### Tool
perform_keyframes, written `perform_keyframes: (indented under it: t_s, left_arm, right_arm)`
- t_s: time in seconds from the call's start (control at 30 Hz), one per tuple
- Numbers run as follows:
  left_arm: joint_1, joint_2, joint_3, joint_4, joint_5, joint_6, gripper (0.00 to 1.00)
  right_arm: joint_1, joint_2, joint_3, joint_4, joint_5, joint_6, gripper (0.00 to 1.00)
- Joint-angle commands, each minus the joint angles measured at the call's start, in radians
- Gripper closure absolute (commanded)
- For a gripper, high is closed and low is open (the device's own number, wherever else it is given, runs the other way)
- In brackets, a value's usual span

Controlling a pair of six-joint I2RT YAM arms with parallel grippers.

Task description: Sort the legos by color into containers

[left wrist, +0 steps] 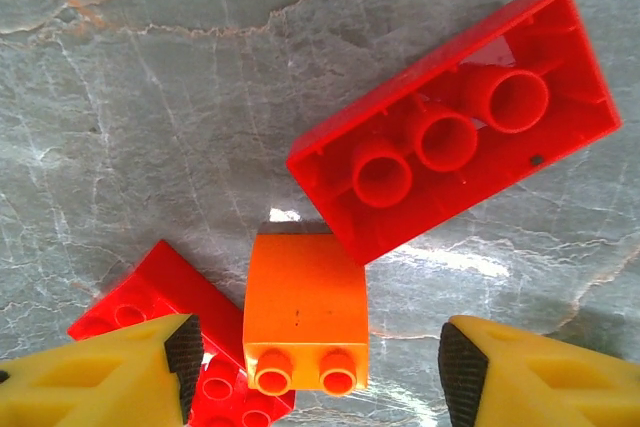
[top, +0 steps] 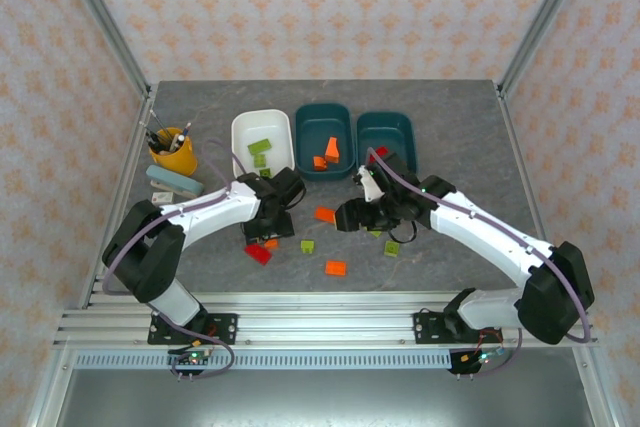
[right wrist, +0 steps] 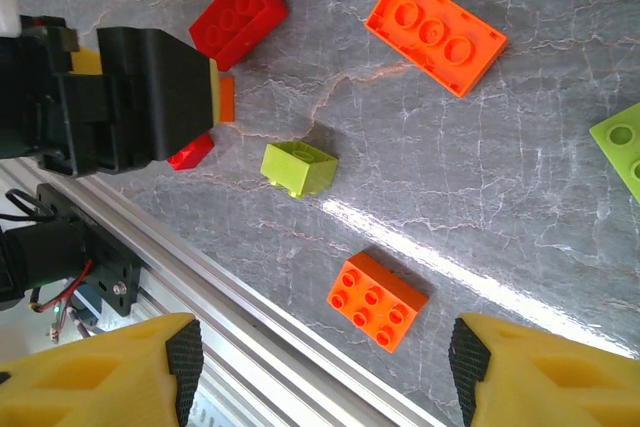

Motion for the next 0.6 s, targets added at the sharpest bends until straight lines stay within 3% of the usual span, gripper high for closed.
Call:
perform_keyframes:
  t_s: [0.0, 0.57]
  left_arm:
    - [0.003, -0.009, -0.022, 0.007, -0.005, -0.01, 0.35]
    - [-0.032, 0.071, 0.036, 0.062, 0.019, -0.014, 0.45]
  right_arm:
    - [0.004, -0.016, -0.017, 0.028, 0.003, 0.017, 0.32]
    - [0.004, 0.018, -0.007, 0.035, 0.006, 0.015, 0.32]
